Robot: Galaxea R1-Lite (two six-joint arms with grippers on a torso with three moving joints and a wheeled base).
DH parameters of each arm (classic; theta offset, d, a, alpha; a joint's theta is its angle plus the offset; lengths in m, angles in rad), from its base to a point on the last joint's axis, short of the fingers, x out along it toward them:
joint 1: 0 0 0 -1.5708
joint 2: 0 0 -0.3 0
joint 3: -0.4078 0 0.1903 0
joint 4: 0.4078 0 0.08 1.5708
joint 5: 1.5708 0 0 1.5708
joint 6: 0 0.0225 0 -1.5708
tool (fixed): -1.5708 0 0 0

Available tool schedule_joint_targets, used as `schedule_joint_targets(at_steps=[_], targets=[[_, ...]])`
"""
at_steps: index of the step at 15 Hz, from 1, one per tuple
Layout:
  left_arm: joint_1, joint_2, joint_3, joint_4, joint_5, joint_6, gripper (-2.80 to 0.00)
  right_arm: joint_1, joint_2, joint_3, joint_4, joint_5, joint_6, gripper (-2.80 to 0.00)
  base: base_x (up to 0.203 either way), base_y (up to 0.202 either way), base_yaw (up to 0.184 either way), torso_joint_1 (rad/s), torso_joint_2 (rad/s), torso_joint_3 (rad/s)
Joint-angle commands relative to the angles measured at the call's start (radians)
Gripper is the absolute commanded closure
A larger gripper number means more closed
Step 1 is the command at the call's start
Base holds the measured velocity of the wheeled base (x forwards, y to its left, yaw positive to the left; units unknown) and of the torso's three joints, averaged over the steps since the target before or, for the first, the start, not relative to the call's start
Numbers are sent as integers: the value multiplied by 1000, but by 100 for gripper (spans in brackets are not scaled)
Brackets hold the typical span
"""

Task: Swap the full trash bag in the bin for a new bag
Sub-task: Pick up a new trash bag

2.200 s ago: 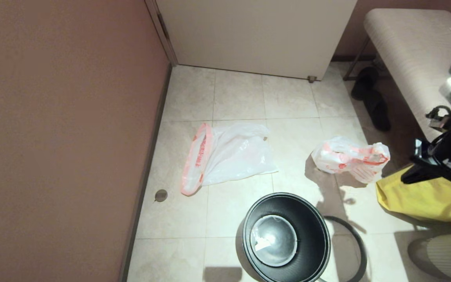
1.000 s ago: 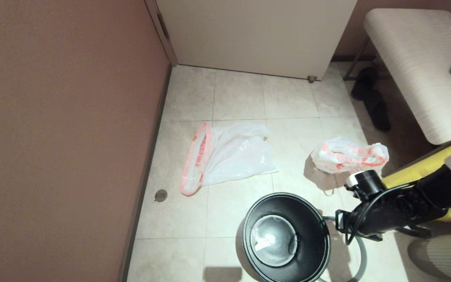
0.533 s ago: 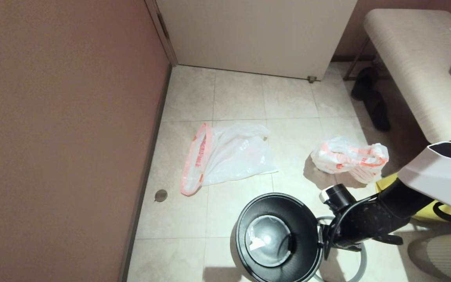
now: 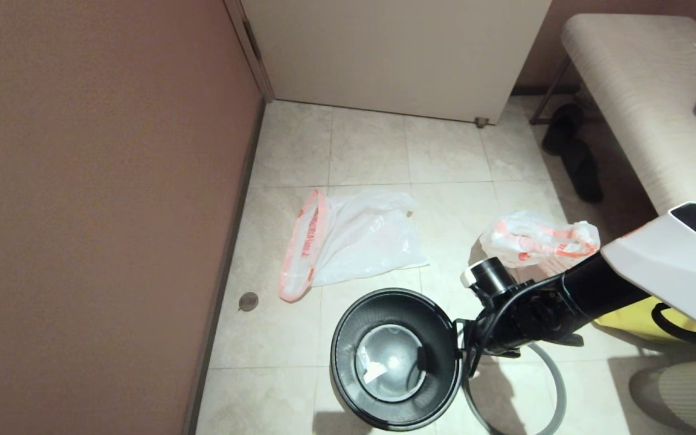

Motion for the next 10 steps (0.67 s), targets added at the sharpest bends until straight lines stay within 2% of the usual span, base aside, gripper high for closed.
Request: schedule_joint_targets(at_steps=[1, 6, 10], targets=[[0, 1, 0, -1, 0, 0, 0, 2, -85, 2, 29, -3, 3, 0, 0, 0, 0, 0, 0, 0], [0, 1, 0, -1, 0, 0, 0, -57, -420, 85, 183, -8, 3, 0, 0, 0, 0, 0, 0, 0], [0, 1, 0, -1, 0, 0, 0, -61, -717, 156, 366, -107, 1, 0, 0, 0, 0, 0, 0, 0]])
